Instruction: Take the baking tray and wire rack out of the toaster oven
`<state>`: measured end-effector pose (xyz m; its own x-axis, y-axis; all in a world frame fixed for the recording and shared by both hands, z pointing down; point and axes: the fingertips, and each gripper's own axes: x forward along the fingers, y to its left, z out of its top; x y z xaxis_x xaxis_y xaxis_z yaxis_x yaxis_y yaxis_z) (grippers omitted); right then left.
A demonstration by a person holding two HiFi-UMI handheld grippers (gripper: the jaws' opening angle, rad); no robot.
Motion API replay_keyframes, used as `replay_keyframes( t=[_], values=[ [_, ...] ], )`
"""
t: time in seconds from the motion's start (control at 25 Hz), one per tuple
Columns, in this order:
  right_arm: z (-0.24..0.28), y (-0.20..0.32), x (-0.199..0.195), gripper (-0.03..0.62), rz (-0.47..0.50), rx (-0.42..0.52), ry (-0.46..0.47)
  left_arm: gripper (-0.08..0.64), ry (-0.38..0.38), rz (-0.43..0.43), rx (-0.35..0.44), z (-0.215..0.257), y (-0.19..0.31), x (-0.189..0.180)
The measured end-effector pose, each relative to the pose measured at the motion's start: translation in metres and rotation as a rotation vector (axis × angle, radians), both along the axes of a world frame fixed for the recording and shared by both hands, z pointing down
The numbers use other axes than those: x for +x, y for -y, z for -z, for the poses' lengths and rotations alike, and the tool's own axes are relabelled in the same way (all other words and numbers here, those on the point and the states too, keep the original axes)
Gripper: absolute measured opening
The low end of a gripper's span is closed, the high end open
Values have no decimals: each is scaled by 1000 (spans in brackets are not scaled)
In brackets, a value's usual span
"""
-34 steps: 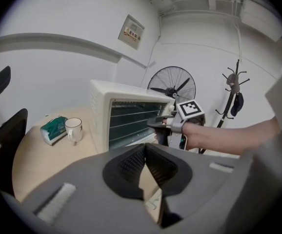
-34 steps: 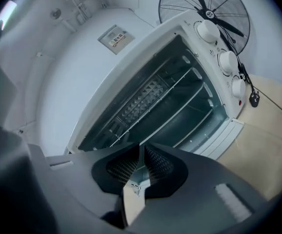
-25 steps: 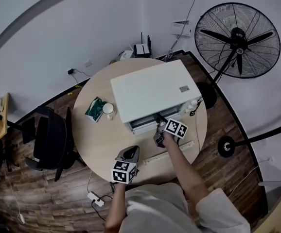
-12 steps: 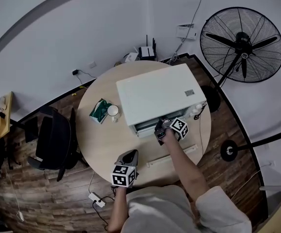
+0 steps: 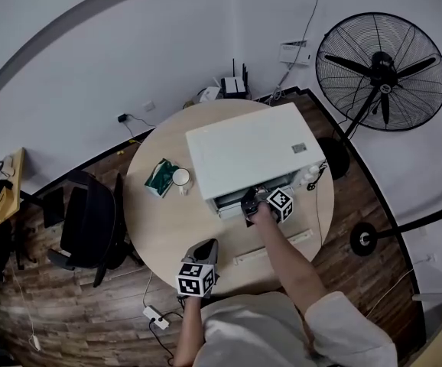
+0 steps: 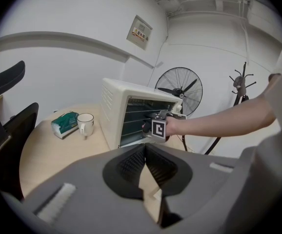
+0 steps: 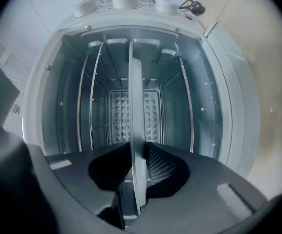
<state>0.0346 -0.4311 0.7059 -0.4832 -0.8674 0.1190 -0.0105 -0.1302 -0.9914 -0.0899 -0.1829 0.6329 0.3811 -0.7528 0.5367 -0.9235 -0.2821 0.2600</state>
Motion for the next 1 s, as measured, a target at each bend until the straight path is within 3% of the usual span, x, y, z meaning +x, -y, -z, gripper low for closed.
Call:
replay_keyframes(
  t=[0.56, 1.0],
  values=[
    [2, -7, 6, 74, 13, 15, -46, 57, 7, -11, -13, -5, -11, 5],
    [3, -24, 13, 74, -1, 36, -17, 57, 12, -47, -18, -6, -9, 13]
  ],
)
